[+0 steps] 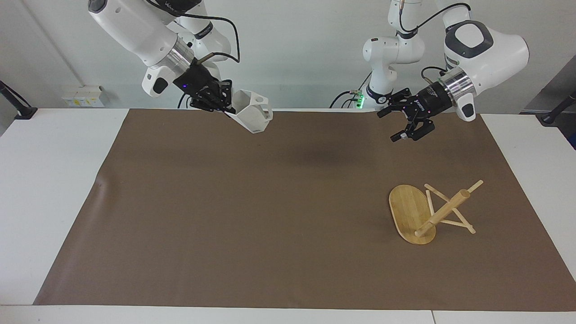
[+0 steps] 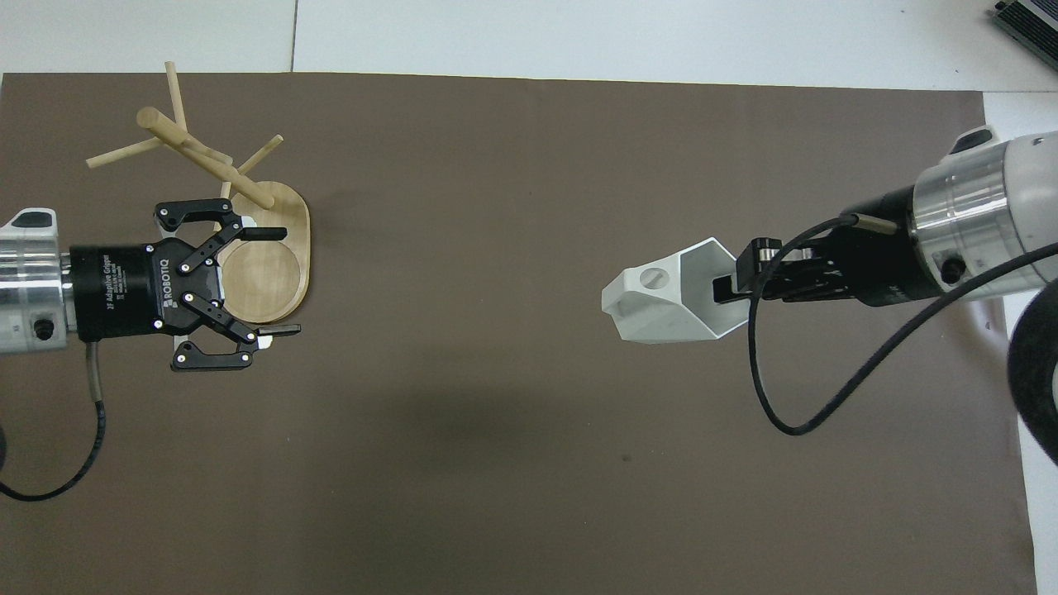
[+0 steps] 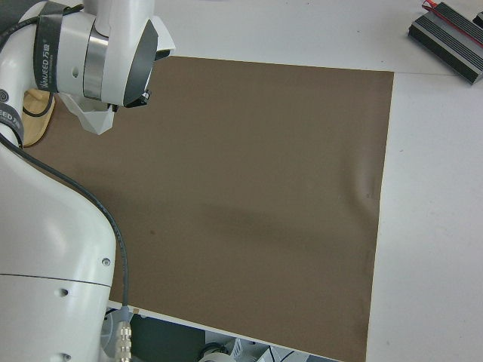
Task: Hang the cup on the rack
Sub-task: 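Carry the cup toward the left gripper while the left gripper approaches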
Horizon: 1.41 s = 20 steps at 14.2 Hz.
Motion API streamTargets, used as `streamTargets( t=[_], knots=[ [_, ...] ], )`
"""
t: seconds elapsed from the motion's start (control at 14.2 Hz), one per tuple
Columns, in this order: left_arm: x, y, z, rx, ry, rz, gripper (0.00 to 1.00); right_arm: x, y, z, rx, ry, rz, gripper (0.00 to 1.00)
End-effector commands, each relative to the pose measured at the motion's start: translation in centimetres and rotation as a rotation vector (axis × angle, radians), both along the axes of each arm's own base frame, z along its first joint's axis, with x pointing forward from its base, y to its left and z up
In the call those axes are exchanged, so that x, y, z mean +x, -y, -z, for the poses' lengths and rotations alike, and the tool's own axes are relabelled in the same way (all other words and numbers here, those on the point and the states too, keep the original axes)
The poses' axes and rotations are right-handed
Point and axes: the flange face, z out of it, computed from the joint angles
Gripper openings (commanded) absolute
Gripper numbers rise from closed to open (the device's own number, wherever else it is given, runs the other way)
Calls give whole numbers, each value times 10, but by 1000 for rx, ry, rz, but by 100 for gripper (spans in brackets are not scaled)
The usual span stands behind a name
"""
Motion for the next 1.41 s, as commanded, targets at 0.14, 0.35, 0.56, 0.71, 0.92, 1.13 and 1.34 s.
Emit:
streamTargets(
  t=[0.14,0.35,0.56,0.71,0.92,1.13,1.34],
  knots=[
    [1,42,19,-39,-19,-36,100,-26,-54,11,78,9,94,0],
    [5,57,29,-64,-28,-66,100,-27,-76,15,123,22,134,0],
    [0,78,29,-87,-62,-72,100,-29,-98,18,151,20,180,0],
    [-1,80,25,-148,-87,-88,100,-34,-119,20,168,12,216,0],
    [-5,93,26,-168,-95,-75,100,-38,-139,28,175,25,235,0],
    [-9,99,29,-172,-114,-47,100,-40,-153,33,181,20,231,0],
    [-11,100,30,-173,-122,-36,100,-42,-164,36,188,26,231,0]
  ],
)
